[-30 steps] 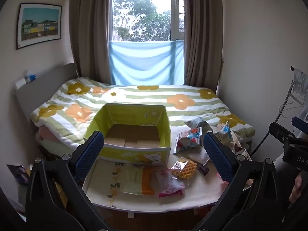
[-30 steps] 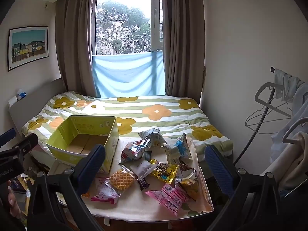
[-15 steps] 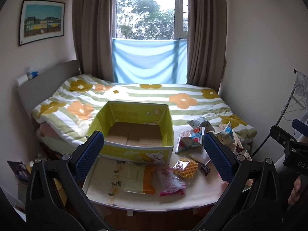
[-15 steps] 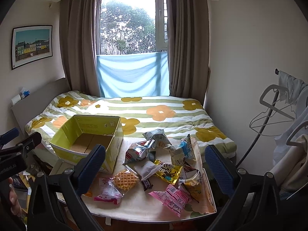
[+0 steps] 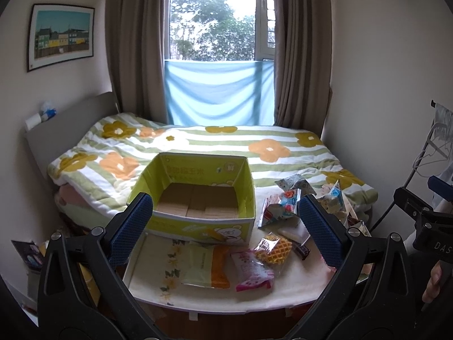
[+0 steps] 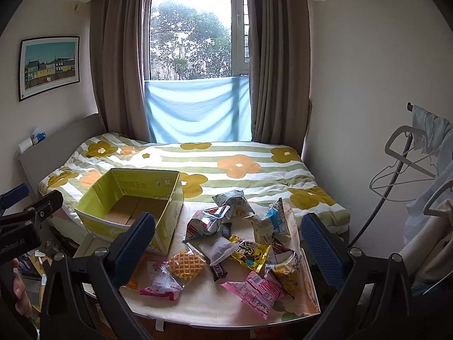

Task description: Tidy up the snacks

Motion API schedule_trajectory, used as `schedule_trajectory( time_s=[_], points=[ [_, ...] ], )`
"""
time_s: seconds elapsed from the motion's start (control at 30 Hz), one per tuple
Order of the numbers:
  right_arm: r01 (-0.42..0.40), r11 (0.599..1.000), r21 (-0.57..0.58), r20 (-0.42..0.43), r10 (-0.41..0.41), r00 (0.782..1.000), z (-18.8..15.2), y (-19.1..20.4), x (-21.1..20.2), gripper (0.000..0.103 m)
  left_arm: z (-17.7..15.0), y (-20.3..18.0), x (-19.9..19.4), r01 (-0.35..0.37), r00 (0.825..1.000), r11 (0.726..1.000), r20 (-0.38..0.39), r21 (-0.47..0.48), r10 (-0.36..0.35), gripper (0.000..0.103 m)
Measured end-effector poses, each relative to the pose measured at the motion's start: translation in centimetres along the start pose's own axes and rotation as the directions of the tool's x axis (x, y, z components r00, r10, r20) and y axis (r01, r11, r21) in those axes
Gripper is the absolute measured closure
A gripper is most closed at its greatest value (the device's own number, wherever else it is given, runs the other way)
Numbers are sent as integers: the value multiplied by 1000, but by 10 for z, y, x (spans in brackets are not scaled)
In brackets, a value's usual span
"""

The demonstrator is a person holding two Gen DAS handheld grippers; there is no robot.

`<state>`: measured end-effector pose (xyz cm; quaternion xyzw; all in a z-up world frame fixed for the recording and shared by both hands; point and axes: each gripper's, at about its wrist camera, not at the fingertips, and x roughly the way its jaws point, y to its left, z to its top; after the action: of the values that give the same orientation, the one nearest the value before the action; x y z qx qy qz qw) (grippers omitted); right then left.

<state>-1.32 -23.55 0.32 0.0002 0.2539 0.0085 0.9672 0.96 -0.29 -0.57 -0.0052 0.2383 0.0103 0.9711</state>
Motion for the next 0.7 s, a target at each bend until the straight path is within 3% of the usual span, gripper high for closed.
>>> schedule_trajectory(
  time_s=[0.7],
  points=[
    [-12,1000,-2,2,12,1000,-1,2,2,0,1,0,3,-9,1000,1000,1,11,9,0]
  ],
)
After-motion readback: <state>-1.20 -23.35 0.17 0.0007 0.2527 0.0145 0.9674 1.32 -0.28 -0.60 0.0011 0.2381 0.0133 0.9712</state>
